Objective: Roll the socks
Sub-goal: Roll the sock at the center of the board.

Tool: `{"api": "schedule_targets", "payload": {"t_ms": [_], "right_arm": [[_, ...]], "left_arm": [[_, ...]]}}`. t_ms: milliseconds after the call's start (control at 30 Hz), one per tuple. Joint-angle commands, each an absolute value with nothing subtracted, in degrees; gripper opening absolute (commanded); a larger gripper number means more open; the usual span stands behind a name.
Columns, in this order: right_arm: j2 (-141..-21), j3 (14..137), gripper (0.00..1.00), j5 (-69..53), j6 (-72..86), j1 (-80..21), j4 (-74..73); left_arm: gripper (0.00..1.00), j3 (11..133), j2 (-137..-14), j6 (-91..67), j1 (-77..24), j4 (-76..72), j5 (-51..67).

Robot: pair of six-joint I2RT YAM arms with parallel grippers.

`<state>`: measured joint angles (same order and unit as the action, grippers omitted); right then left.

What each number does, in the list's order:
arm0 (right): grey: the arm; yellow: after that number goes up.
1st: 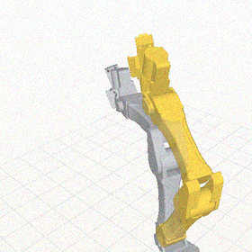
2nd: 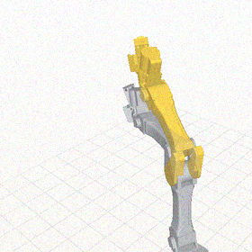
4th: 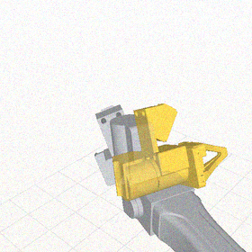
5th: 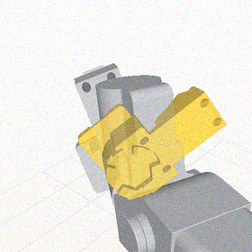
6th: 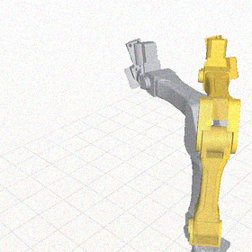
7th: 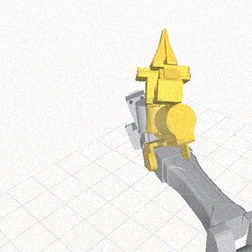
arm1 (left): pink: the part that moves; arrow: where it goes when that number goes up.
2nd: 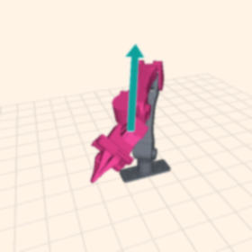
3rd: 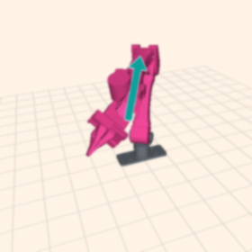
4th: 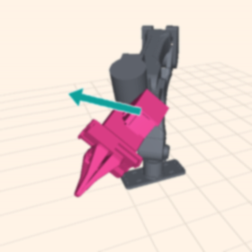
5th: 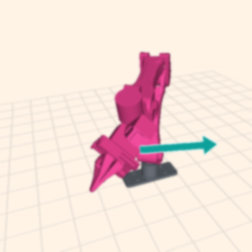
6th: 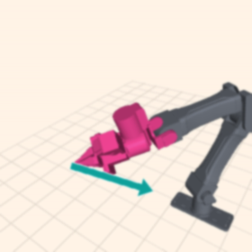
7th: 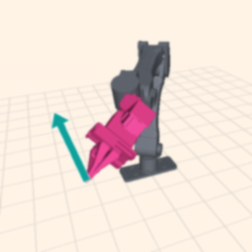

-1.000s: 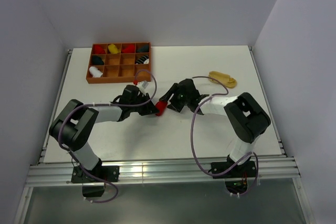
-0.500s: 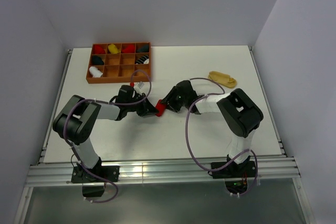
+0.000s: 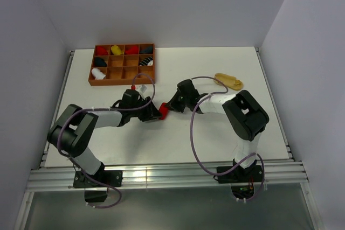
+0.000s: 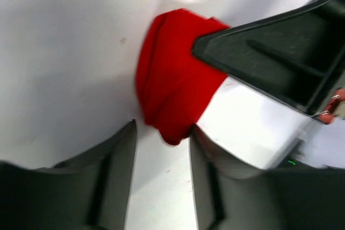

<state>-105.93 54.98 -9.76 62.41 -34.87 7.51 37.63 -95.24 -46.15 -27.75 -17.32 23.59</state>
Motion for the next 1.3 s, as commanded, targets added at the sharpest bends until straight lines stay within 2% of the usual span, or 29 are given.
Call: {"api": "schedule_targets", "payload": {"t_ms": [0,100,133,233,467,700,1267], "right_arm": [[-106.2,57.4,0.0,-5.5,60.1,-35.5,-1.3],[-106.3,58.7,0.0,-5.1,59.4,-35.7,-4.7],[-106.4,59.5,0.0,-4.8,59.2,-35.9,-5.6],[-107.2,61.2,0.0,-5.0,58.6,-36.0,-9.0],[-108.5,63.4,0.0,-6.8,58.3,-36.5,-12.1],[-108.9,64.9,0.0,-8.1,57.8,-36.8,-13.5],[-109.7,66.7,0.0,-11.5,58.0,-37.4,-15.7]], "left_arm": [[0.49,36.3,-89.1,-41.2,-30.9,-6.3,7.5],[0.56,37.8,-85.0,-38.2,-35.3,-3.6,0.3],[0.59,38.2,-84.1,-36.4,-36.8,-2.0,-6.7],[0.64,39.5,-81.2,-32.5,-43.1,-1.3,-18.2],[0.67,43.4,-83.6,-25.1,-53.0,-4.0,-29.6],[0.68,48.0,-91.5,-19.9,-56.5,-7.4,-33.1],[0.64,50.5,-104.0,-13.7,-58.8,-10.2,-39.5]]}}
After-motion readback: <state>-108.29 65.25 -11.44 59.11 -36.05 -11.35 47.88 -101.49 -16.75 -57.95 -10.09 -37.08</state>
